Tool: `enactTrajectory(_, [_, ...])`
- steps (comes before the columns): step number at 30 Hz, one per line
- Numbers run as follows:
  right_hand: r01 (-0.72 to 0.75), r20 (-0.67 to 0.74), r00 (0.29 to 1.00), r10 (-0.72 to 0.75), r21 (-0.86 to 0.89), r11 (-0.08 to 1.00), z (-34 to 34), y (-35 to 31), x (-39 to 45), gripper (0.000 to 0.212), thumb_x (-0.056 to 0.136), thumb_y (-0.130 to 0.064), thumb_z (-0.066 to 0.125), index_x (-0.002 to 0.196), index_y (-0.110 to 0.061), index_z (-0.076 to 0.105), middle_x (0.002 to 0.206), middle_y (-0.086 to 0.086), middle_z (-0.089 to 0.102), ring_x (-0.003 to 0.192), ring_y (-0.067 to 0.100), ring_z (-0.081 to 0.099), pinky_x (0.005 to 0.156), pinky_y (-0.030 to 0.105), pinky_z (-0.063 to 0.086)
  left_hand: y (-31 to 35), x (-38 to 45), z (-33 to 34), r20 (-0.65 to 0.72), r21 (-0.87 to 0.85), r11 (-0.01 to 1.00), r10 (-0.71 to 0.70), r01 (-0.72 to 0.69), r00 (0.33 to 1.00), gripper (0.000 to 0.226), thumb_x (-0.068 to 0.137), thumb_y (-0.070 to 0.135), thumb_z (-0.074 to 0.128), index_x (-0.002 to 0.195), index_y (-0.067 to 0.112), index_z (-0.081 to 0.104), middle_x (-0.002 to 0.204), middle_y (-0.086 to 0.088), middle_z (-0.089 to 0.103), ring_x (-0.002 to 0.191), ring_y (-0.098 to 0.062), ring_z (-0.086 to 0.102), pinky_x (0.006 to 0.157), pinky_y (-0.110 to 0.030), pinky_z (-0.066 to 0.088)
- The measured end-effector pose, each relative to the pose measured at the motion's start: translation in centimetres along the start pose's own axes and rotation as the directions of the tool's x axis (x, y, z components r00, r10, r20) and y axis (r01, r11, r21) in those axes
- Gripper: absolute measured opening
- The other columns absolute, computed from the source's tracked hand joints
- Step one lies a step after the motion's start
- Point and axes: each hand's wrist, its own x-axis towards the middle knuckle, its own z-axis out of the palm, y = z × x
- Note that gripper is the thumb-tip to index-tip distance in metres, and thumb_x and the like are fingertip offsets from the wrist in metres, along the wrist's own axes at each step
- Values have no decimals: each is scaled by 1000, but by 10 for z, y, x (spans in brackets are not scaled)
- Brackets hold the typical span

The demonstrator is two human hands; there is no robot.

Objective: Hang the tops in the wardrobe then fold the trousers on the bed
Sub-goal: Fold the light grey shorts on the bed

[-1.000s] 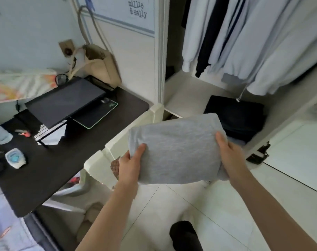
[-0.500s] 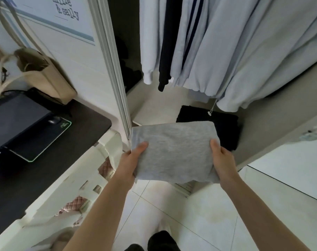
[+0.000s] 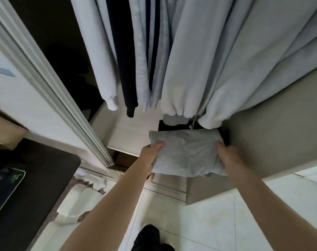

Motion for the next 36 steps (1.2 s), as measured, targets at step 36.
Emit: enactTrajectory(36, [7,-217,974,-72,-285,958,41,8,87,35,99,-23,42,125,-4,30,118,31,54,105,48,54,82,46,44,21,151,18,266,275,957,14,-90,964,44,87,29,72,123,26,47,116,3,60,105,-22,61,88,-47,55])
